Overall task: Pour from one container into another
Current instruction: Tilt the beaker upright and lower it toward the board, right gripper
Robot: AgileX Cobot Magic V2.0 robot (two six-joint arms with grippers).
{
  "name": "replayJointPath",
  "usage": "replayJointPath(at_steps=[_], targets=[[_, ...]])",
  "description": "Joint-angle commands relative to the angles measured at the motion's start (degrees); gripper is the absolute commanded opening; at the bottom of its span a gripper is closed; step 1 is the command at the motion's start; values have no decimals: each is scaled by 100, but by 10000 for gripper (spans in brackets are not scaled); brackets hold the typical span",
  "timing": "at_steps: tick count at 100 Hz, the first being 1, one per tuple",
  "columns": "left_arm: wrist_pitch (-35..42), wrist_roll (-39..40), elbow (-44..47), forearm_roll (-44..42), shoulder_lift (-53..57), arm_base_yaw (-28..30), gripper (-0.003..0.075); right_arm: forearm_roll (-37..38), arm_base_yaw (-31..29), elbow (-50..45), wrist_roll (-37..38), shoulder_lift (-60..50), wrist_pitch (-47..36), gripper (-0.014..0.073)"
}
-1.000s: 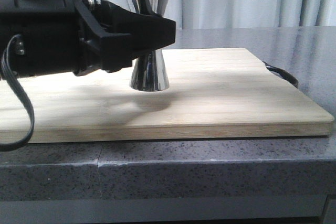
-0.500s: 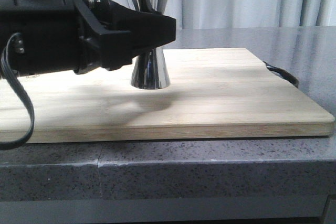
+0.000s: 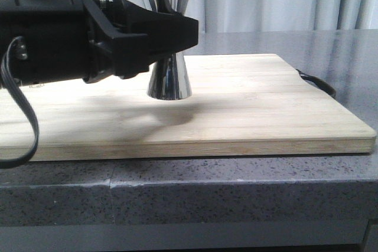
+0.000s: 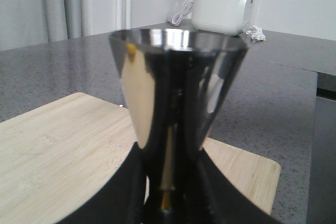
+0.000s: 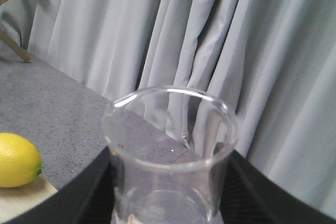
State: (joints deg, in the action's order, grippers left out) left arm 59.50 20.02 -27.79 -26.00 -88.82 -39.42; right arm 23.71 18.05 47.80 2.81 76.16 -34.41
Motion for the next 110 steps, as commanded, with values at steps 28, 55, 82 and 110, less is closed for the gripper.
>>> replayJointPath(at_steps=[28,55,82,110], targets=[[560,-17,-135,270,232,-42,-20,-766,-24,189,283,789,-912,288],[560,-74,-135,285,232,81,-19,-766,-24,151,399,1353,-1182,288],[560,-74,-135,285,232,125,-20,-998,-24,-656,399,1420,-1965,288],[560,-74,-135,294,232,125,-20,-1063,-24,-1230,399,1420,-2231,288]])
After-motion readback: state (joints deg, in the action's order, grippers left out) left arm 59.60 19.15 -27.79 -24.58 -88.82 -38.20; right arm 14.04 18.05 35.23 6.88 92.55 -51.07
